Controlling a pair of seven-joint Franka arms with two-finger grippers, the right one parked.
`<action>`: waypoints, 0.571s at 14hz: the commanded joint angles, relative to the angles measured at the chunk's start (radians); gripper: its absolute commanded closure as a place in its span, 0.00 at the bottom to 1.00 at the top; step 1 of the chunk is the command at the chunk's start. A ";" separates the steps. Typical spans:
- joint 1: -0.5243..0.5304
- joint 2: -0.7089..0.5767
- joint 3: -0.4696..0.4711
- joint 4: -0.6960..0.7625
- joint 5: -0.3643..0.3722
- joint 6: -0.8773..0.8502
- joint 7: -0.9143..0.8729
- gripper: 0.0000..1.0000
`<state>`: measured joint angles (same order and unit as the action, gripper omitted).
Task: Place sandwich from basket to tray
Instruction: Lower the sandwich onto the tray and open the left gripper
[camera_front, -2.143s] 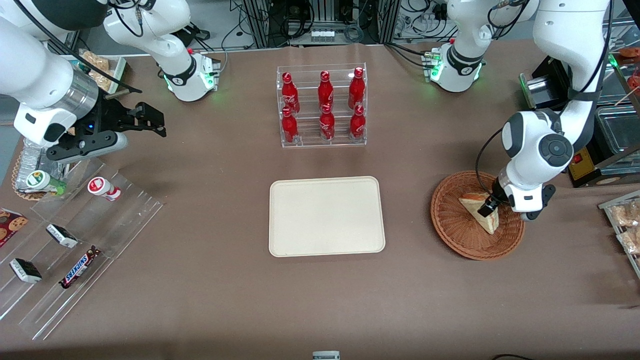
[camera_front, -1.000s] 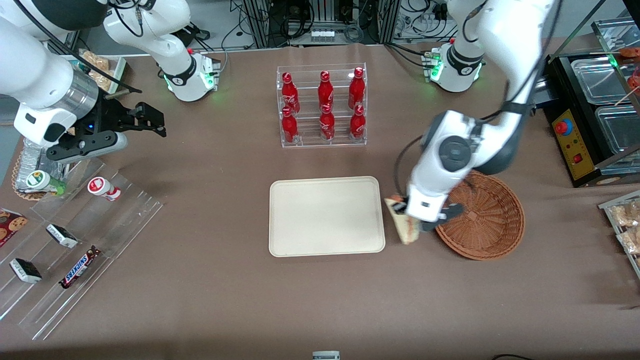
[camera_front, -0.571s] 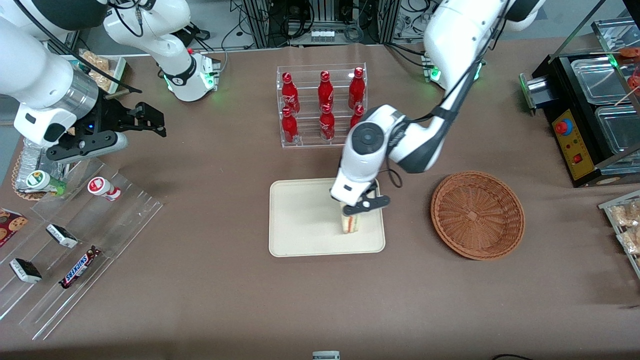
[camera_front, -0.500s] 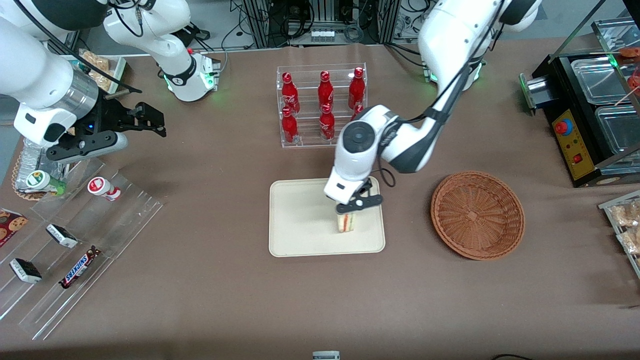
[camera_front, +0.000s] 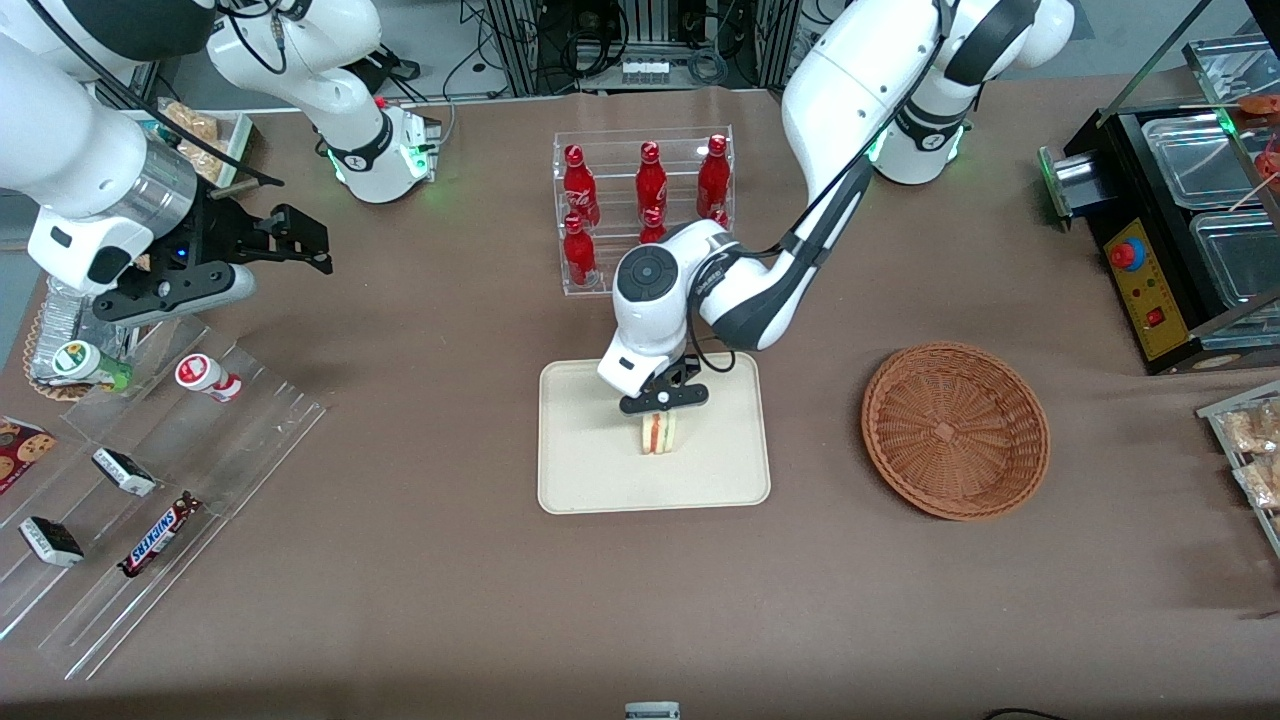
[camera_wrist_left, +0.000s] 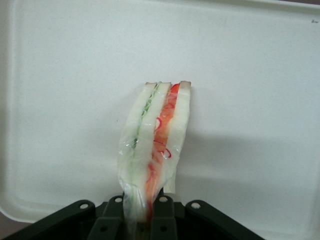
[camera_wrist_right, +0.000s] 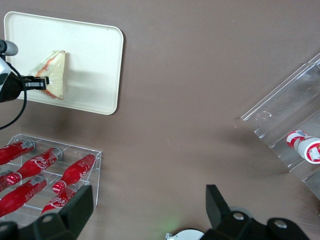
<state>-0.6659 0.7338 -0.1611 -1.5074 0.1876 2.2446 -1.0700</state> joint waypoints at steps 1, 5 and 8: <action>-0.012 0.026 0.012 0.044 0.026 0.021 -0.048 0.87; -0.012 0.023 0.014 0.039 0.029 0.023 -0.050 0.00; 0.003 -0.068 0.014 0.038 0.026 -0.005 -0.042 0.00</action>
<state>-0.6649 0.7420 -0.1552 -1.4694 0.1930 2.2673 -1.0909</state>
